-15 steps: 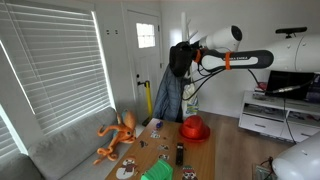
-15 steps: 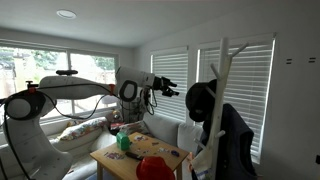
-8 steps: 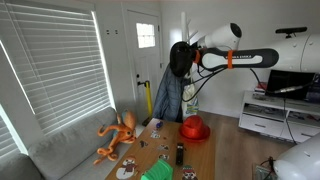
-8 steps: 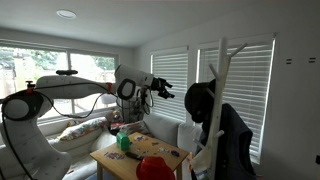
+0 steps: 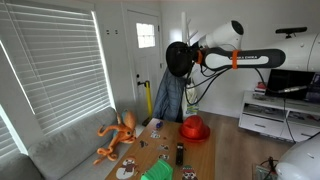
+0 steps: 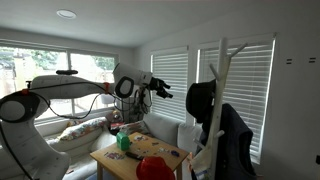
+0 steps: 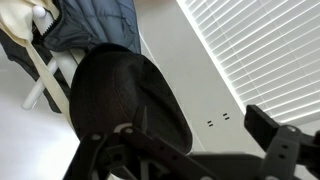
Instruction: Hang the black hat on the white stand
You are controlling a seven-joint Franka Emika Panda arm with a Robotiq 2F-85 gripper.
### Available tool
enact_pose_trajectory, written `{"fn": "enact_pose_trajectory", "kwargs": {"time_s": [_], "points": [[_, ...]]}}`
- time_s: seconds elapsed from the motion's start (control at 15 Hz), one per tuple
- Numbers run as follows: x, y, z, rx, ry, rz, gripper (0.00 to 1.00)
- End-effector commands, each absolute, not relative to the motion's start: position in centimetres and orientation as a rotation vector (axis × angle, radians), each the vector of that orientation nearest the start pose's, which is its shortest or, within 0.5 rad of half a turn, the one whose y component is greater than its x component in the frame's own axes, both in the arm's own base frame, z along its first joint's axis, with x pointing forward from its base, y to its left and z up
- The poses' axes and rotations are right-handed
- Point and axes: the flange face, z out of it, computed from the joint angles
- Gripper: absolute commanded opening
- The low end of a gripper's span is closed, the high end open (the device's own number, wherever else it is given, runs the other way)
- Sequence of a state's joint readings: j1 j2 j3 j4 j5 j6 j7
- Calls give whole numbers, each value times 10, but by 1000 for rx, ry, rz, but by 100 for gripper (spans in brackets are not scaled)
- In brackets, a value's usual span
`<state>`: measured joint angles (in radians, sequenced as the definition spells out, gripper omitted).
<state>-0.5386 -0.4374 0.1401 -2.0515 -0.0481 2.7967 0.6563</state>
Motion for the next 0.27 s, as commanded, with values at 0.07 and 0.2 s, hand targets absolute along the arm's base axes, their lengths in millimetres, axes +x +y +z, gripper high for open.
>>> {"fn": "enact_pose_trajectory", "kwargs": {"time_s": [0.07,0.2], "points": [[433,-159,758,-2265,1221,-1720,100],[432,-159,757,-2267,1221,-1719,100]]}}
